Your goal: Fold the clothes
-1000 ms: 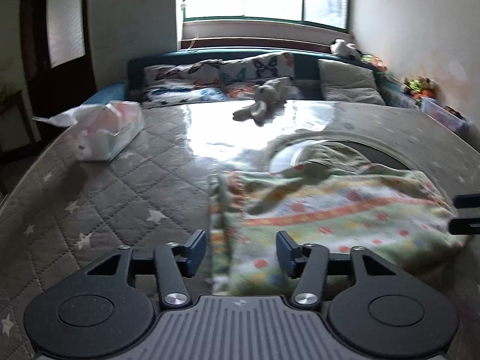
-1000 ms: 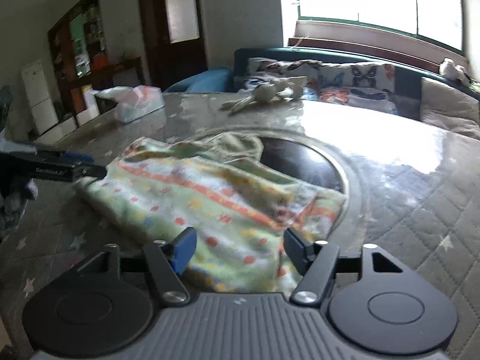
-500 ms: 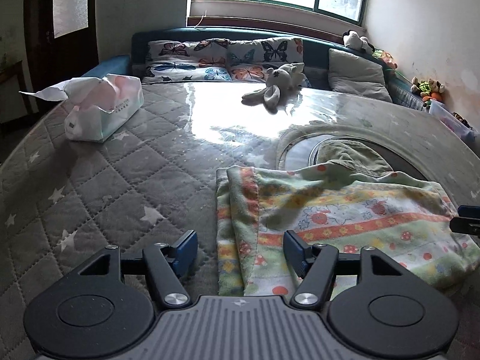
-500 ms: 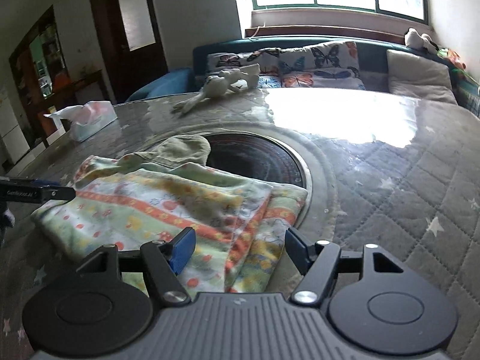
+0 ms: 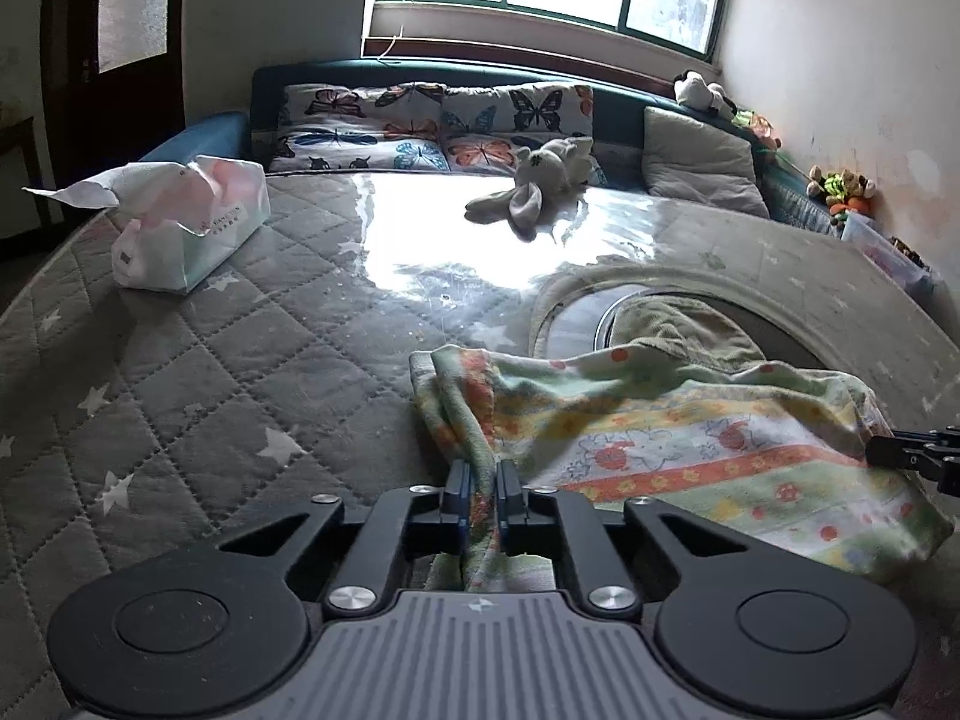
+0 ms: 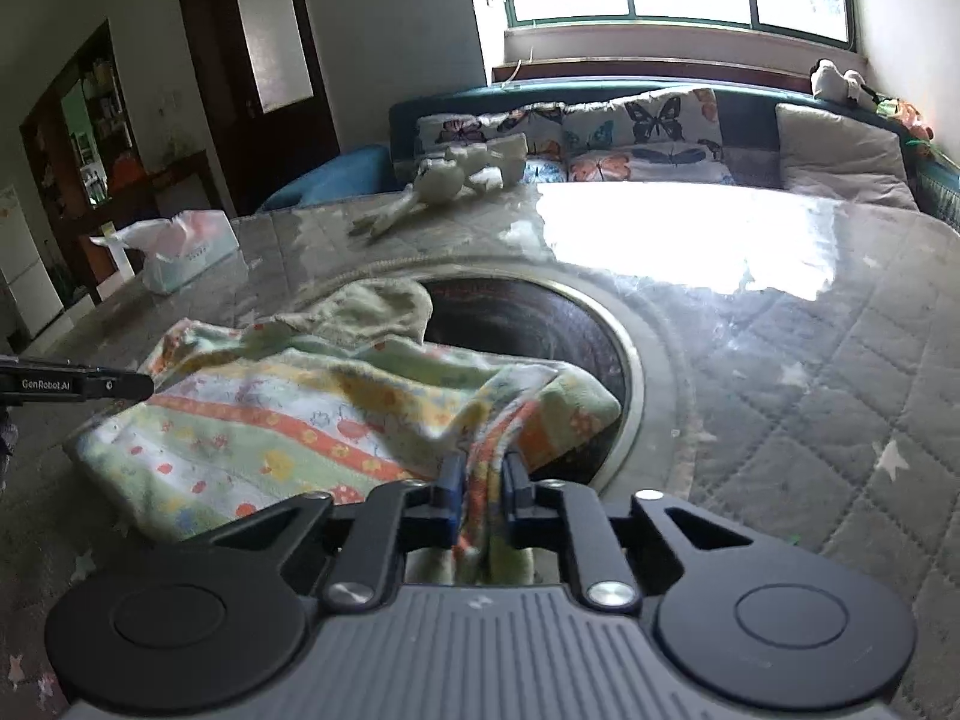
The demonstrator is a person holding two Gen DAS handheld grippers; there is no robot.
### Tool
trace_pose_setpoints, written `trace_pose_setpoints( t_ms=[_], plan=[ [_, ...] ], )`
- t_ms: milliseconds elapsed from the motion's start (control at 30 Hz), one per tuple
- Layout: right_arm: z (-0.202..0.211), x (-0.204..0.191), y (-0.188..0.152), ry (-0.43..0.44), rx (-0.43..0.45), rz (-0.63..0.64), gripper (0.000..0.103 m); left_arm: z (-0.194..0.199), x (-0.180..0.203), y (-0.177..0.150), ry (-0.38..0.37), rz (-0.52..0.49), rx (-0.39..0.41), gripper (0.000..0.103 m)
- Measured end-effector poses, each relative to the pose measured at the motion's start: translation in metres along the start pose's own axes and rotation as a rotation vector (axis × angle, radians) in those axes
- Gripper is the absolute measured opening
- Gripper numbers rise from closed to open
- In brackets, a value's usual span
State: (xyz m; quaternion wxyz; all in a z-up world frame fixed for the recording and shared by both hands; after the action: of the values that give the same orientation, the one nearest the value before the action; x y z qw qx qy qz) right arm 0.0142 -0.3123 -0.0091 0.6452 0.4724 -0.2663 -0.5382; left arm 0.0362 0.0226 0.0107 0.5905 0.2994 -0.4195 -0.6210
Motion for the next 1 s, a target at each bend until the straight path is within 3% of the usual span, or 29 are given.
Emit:
trace_pose_setpoints(
  t_ms=[433,533,800,933,1000],
  plan=[
    [0.016,-0.03,0.039,0.066,0.103,0.075,0.008,0.044,-0.003,0.012,0.024,0.048,0.087,0.007],
    [0.014,-0.043,0.048,0.09,0.119,0.098,0.004,0.056,-0.01,0.014,0.044,0.067,0.098,0.007],
    [-0.006,-0.067,0.055,0.109,0.071,0.112,0.002,0.073,-0.032,0.006,0.087,0.081,0.095,0.007],
    [-0.014,-0.062,0.039,0.097,0.024,0.11,0.017,0.065,-0.044,-0.007,0.091,0.113,0.055,0.007],
    [-0.016,-0.056,0.031,0.082,0.007,0.103,0.04,0.061,-0.046,-0.012,0.091,0.119,0.039,0.007]
  ],
)
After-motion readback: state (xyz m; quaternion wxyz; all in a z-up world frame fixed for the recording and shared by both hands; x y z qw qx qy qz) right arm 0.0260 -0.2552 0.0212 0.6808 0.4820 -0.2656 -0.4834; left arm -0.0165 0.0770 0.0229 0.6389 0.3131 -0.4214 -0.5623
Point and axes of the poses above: each gripper's, at about its wrist camera, not at the fingertips, and z roughly against the way its jaws point, x to its right, y to its top, the point moved 3 cm from there along -z, roughly the way its jaws point, and after that the axes turned 14 degrees about x, right-handed, at the moved point
